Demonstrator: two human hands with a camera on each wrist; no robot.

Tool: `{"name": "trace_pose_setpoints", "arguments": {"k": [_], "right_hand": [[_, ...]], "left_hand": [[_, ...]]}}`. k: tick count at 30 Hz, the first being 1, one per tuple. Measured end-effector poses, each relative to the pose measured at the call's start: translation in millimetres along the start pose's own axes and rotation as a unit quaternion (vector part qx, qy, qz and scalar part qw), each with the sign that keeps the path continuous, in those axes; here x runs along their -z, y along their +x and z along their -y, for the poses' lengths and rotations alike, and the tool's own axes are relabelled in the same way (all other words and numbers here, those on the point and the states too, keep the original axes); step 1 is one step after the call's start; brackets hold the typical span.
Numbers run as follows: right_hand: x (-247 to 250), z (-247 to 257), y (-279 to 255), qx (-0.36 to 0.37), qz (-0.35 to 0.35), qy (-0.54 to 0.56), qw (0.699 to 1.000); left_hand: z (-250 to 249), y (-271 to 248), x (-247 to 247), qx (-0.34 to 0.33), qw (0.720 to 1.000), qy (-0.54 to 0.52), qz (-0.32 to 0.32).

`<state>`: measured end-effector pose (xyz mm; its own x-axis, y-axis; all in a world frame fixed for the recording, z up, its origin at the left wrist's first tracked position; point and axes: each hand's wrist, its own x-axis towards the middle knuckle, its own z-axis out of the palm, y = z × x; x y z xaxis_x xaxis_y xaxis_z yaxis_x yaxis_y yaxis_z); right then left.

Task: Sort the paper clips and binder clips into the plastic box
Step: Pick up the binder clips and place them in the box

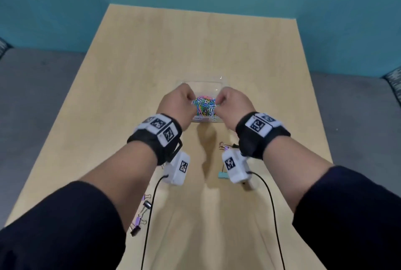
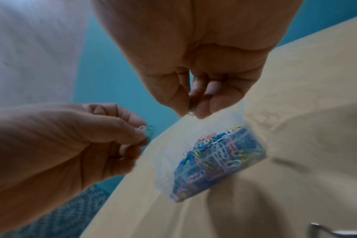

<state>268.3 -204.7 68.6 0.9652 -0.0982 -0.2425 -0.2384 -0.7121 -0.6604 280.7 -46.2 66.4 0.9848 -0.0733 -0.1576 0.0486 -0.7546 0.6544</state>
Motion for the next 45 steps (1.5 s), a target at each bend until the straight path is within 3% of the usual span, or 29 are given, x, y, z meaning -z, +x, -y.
{"name": "trace_pose_setpoints", "arguments": {"k": [3, 6, 11, 14, 20, 29, 35, 42, 45], "right_hand": [[4, -2, 12, 0.009, 0.016, 0.044, 0.999], [17, -35, -1, 0.001, 0.011, 0.000, 1.000], [18, -103, -47, -0.047, 0.089, -0.117, 0.988], [10, -128, -64, -0.044, 0.101, -0.135, 0.985], [-2, -136, -81, 0.034, 0.099, -0.137, 0.985], [-1, -133, -73, 0.085, 0.120, -0.156, 0.977], [-1, -132, -70, 0.058, 0.113, -0.153, 0.980], [1, -136, -76, 0.038, 0.096, -0.114, 0.988], [0, -136, -77, 0.061, 0.109, -0.128, 0.984]], "left_hand": [[-3, 8, -4, -0.016, 0.999, 0.035, 0.009], [8, -10, -16, -0.053, 0.995, 0.086, 0.013], [7, -44, -62, -0.144, 0.968, 0.166, 0.124], [-13, -55, -88, -0.129, 0.961, 0.194, 0.148], [-30, -62, -116, -0.135, 0.943, 0.244, 0.181], [-19, -69, -113, -0.102, 0.965, 0.161, 0.178], [-21, -87, -112, -0.188, 0.942, 0.235, 0.147], [-17, -89, -122, -0.145, 0.938, 0.273, 0.157], [-14, -88, -119, -0.124, 0.956, 0.218, 0.153]]}}
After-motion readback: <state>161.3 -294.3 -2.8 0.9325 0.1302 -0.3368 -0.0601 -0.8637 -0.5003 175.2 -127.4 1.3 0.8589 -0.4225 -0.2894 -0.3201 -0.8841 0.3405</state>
